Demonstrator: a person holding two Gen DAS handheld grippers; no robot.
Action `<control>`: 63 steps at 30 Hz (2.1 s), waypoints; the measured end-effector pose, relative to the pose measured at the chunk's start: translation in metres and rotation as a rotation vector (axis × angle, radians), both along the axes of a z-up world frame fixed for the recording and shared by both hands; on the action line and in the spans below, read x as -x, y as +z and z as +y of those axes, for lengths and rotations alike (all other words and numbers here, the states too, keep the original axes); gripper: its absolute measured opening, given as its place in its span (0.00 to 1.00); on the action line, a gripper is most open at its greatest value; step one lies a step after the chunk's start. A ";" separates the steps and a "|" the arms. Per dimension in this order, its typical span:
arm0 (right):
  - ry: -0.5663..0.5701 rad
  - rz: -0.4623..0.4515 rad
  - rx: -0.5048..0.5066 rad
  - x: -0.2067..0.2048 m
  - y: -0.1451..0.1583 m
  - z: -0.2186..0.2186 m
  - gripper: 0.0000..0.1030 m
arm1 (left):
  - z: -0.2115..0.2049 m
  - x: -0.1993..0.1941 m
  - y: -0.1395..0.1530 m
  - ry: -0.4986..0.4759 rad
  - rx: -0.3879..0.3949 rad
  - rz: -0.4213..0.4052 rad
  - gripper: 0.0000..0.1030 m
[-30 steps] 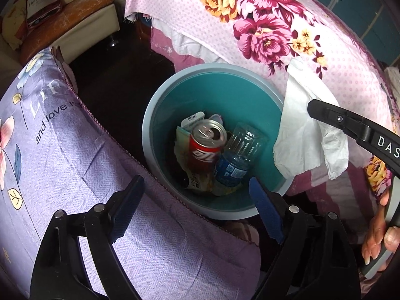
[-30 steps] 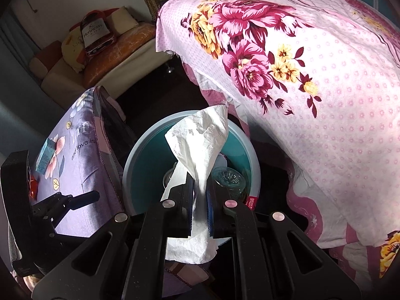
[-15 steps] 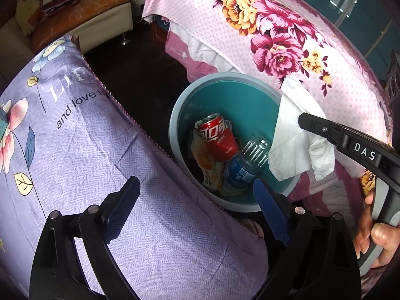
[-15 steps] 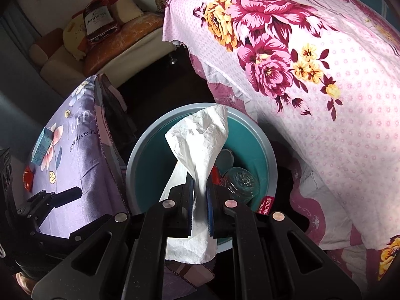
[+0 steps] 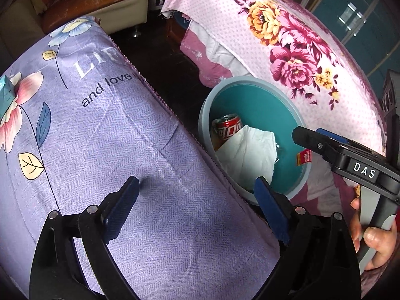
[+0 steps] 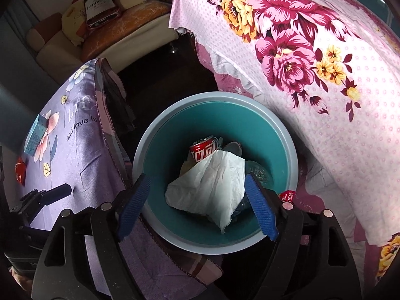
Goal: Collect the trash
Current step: 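Move both tools back over the table toward the snack bag and milk carton, then grasp the orange Ovaltine snack bag with left tool while right grasps the milk carton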
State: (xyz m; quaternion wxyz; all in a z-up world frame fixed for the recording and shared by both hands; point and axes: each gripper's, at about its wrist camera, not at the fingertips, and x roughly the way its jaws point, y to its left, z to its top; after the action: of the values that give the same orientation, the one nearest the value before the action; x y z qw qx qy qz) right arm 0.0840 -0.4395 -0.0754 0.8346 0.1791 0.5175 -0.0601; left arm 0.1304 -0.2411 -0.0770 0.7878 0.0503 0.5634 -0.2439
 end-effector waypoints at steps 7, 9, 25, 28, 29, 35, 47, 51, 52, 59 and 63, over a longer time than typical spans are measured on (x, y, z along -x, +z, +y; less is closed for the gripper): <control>0.031 0.036 0.020 -0.008 0.003 0.023 0.75 | 0.027 -0.003 0.002 0.046 0.036 0.000 0.90; 0.047 0.039 0.028 -0.011 0.006 0.032 0.76 | 0.036 -0.004 0.003 0.063 0.044 -0.001 0.90; 0.204 0.046 0.080 -0.035 0.027 0.131 0.80 | 0.142 -0.007 0.016 0.198 0.062 -0.031 0.91; 0.244 0.050 0.083 -0.042 0.030 0.155 0.80 | 0.170 -0.008 0.020 0.233 0.050 -0.048 0.91; 0.259 0.051 0.080 -0.044 0.031 0.163 0.80 | 0.181 -0.008 0.022 0.246 0.046 -0.056 0.91; 0.362 0.052 0.095 -0.065 0.036 0.220 0.80 | 0.254 -0.014 0.032 0.355 0.003 -0.101 0.91; 0.872 0.013 0.398 -0.140 0.050 0.367 0.80 | 0.399 -0.029 0.040 0.565 -0.075 -0.150 0.91; 1.057 -0.009 0.517 -0.166 0.054 0.412 0.80 | 0.429 -0.037 0.036 0.593 -0.074 -0.140 0.91; 1.102 -0.011 0.544 -0.172 0.053 0.422 0.80 | 0.432 -0.041 0.035 0.593 -0.076 -0.136 0.91; 1.341 0.013 0.642 -0.211 0.040 0.468 0.80 | 0.439 -0.067 0.028 0.519 -0.093 -0.106 0.91; 1.430 0.062 0.656 -0.228 0.027 0.479 0.80 | 0.437 -0.082 0.024 0.482 -0.092 -0.091 0.91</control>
State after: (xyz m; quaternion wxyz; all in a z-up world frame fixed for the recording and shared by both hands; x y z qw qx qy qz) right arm 0.3122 0.0400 -0.0487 0.6662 -0.4545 0.4861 0.3366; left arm 0.2120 0.1962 -0.0531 0.8445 -0.0387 0.5338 -0.0207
